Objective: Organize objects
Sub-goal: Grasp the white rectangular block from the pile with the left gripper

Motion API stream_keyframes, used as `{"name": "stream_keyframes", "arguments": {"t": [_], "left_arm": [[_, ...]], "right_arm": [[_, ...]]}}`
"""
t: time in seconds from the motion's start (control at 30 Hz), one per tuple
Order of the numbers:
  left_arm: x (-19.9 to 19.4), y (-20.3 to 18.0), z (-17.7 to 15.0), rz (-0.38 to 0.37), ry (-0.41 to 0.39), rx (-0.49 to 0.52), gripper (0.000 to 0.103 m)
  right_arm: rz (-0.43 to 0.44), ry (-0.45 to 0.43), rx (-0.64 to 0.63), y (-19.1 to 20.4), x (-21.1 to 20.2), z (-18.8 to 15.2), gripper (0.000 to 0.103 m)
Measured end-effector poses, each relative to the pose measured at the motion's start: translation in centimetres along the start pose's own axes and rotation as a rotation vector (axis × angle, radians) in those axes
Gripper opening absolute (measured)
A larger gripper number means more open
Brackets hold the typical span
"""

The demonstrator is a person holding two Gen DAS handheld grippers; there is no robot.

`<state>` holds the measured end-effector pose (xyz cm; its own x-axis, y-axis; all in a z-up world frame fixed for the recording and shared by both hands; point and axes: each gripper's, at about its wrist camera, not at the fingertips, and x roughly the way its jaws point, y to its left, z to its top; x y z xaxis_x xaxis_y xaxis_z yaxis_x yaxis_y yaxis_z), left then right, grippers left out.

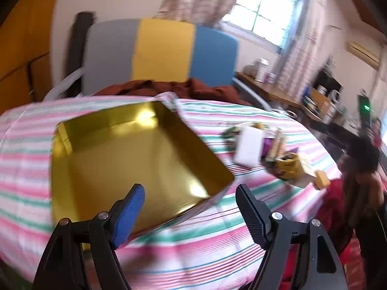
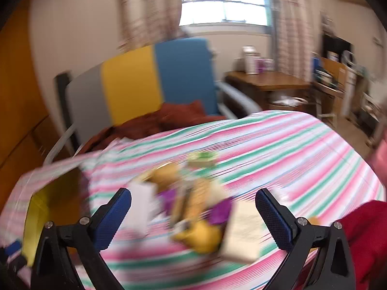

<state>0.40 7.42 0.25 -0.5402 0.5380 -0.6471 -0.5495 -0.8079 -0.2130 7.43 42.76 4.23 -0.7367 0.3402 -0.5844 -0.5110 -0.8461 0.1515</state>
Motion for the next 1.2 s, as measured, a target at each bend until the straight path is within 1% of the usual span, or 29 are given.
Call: {"name": "stream_keyframes", "arguments": {"t": [0.07,0.13,0.17,0.2,0.23,0.27,0.33,0.4,0.43,0.53,0.57,0.8,0.87,1.13,1.2], "left_arm": [[0.6,-1.8,0.9,-0.028,0.0,0.051,0.078],[1.6,-3.5,1.8,-0.045,0.006,0.094,0.078],[2.2,-4.3,2.3,-0.055,0.015,0.113,0.078],[2.8,-4.9,2.7,-0.064,0.023,0.126,0.078],[3.4,-5.5,3.0,-0.072,0.031,0.14,0.078],[4.0,-6.2,3.4,-0.082,0.04,0.156,0.078],[5.3,-7.8,4.2,-0.104,0.048,0.197,0.078],[6.5,-9.0,4.4,-0.104,0.067,0.225,0.078],[7.4,-9.7,4.7,-0.116,0.077,0.239,0.078],[10.2,-11.1,5.3,-0.115,0.117,0.275,0.078],[11.2,-11.6,5.5,-0.133,0.133,0.279,0.078],[17.1,-13.7,6.5,-0.114,0.23,0.329,0.078],[18.6,-13.8,6.6,-0.106,0.263,0.329,0.078],[22.2,-14.1,6.6,-0.076,0.309,0.316,0.078],[22.9,-13.8,6.6,-0.083,0.33,0.294,0.078]], "right_arm": [[-0.06,0.0,0.047,-3.0,1.1,0.9,0.103],[-0.081,0.002,0.1,-5.1,1.8,1.1,0.103],[-0.051,0.034,0.188,-6.9,2.7,1.0,0.103],[-0.029,0.045,0.233,-7.7,3.1,0.9,0.103],[-0.014,0.056,0.293,-8.7,3.6,0.5,0.103],[-0.019,0.094,0.348,-9.8,4.3,0.3,0.103],[0.02,0.056,0.396,-10.7,3.8,0.3,0.103],[0.037,0.059,0.42,-11.0,3.7,0.1,0.103],[0.068,0.074,0.439,-11.3,4.0,0.1,0.103],[0.089,0.08,0.443,-10.8,4.0,0.0,0.103],[0.104,0.079,0.44,-10.7,4.0,0.0,0.103],[0.157,0.081,0.425,-10.2,3.9,0.0,0.103],[0.169,0.082,0.424,-10.3,3.8,-0.1,0.103],[0.188,0.088,0.42,-10.0,3.9,-0.2,0.103],[0.186,0.088,0.416,-9.9,3.9,-0.1,0.103]]}}
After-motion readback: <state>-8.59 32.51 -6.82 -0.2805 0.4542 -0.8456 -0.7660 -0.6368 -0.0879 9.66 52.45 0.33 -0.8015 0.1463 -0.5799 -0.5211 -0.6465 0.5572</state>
